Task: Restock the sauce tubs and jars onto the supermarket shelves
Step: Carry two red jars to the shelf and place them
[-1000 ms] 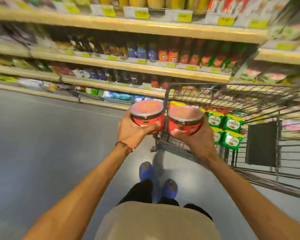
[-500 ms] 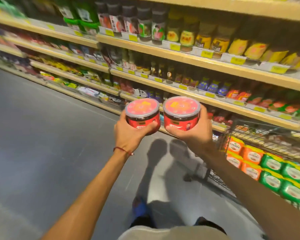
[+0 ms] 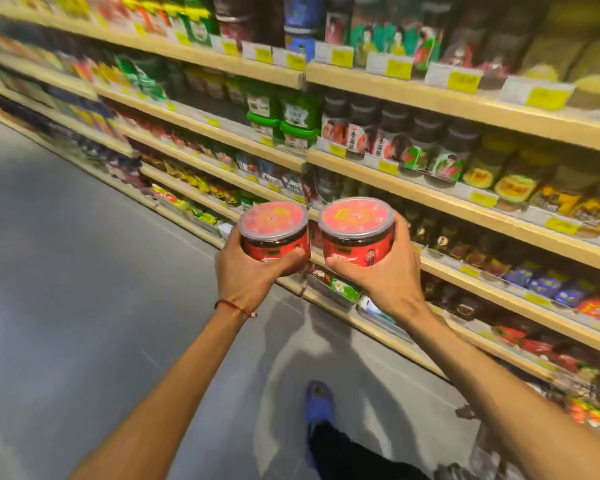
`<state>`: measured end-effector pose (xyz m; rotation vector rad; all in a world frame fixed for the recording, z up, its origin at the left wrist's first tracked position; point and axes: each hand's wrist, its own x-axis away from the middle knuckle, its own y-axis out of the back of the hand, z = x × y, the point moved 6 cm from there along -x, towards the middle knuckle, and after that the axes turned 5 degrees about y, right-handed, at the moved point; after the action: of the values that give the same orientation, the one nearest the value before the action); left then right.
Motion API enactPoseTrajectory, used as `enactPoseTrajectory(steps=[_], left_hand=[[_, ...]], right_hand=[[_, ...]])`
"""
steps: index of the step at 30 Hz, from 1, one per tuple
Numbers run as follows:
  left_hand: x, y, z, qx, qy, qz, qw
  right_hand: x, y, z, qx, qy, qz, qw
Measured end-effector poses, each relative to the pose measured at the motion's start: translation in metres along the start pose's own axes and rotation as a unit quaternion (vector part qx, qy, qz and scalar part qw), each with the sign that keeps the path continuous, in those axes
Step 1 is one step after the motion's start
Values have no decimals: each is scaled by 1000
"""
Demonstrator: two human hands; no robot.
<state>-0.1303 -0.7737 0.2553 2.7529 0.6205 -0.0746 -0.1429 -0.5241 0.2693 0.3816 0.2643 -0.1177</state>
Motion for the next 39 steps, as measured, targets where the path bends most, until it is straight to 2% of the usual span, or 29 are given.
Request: enactPoseTrajectory(steps=[7, 13, 19, 29, 35, 39], left_hand=[[-145, 17, 1, 40, -17, -37, 998], [-277, 35, -17, 36, -32, -10, 999], [-392, 49, -28, 60, -67, 12, 996], [-561, 54, -36, 66, -121, 115, 984], [-615, 45, -51, 98, -141, 169, 970], [-640, 38, -56, 112, -151, 171, 967]], right_hand=[[-131, -91, 24, -25, 46, -16, 999], [-245, -155, 53, -15, 55, -19, 998], [-327, -207, 82, 6, 68, -58, 996], [-424, -287, 107, 81, 44, -202, 975], [-461, -300, 118, 130, 10, -265, 955], [-478, -301, 119, 147, 3, -293, 945]])
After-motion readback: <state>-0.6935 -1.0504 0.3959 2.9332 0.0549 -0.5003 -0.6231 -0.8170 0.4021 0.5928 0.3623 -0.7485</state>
